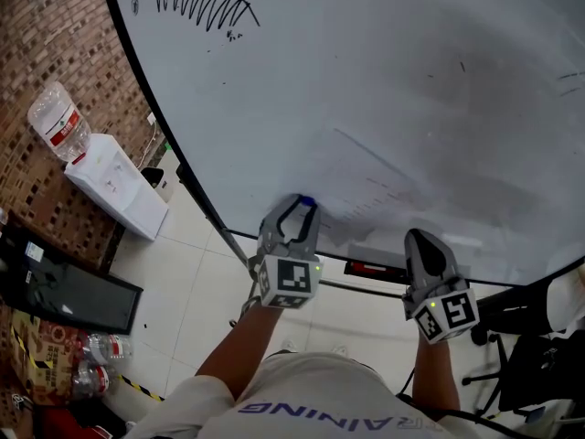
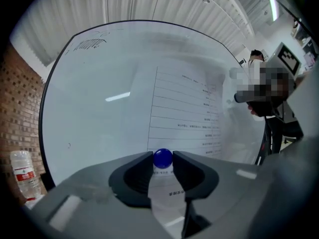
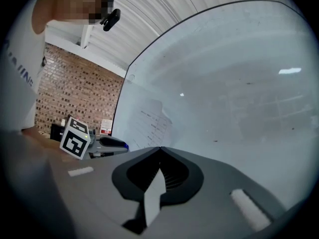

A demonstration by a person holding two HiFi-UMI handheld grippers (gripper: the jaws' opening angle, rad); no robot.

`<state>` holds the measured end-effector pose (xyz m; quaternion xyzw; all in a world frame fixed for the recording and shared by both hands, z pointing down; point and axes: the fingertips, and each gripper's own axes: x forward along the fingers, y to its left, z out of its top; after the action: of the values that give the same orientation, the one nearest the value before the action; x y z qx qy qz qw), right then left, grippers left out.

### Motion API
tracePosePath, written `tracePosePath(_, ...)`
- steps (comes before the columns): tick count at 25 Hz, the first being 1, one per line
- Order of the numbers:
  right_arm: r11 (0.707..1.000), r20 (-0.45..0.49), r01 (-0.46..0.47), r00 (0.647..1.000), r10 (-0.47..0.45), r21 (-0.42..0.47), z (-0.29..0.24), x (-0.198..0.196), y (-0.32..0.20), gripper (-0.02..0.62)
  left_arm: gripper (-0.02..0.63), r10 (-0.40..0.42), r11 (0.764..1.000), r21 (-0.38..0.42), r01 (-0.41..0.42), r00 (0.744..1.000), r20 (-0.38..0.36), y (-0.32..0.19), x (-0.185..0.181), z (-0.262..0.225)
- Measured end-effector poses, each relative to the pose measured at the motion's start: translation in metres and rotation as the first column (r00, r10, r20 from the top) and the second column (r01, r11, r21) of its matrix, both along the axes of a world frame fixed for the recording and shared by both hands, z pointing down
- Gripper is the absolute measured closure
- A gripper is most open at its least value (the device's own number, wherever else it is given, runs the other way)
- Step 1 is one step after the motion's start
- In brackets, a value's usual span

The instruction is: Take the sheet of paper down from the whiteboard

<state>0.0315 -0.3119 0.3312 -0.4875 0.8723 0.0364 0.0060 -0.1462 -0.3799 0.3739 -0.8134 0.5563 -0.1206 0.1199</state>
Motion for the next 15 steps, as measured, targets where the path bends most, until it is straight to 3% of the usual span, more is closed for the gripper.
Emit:
tracePosePath(4,0.998,-0.065,-0.021,0.998,0.025,0.056,-0.016,0.001,-0.005,0.58,0.482,-0.021,1.0,0.006,0.021,1.0,0.006,0.0,-0.001,0.0)
tracePosePath(8,0.996,-0.109,-0.05,0.992,0.058,0.079,-0.027,0.005,-0.013,0.451,0.479,-0.01,1.0,0.004,0.01,1.0,0.009,-0.002,-0.001,-0.001)
tracePosePath(15,0.988,-0.164,-0.049,0.984,0.073,0.145,-0.047,-0.007,-0.023,0.445,0.48,0.016,1.0,-0.012,-0.015,1.0,0.027,-0.002,-0.003,0.009)
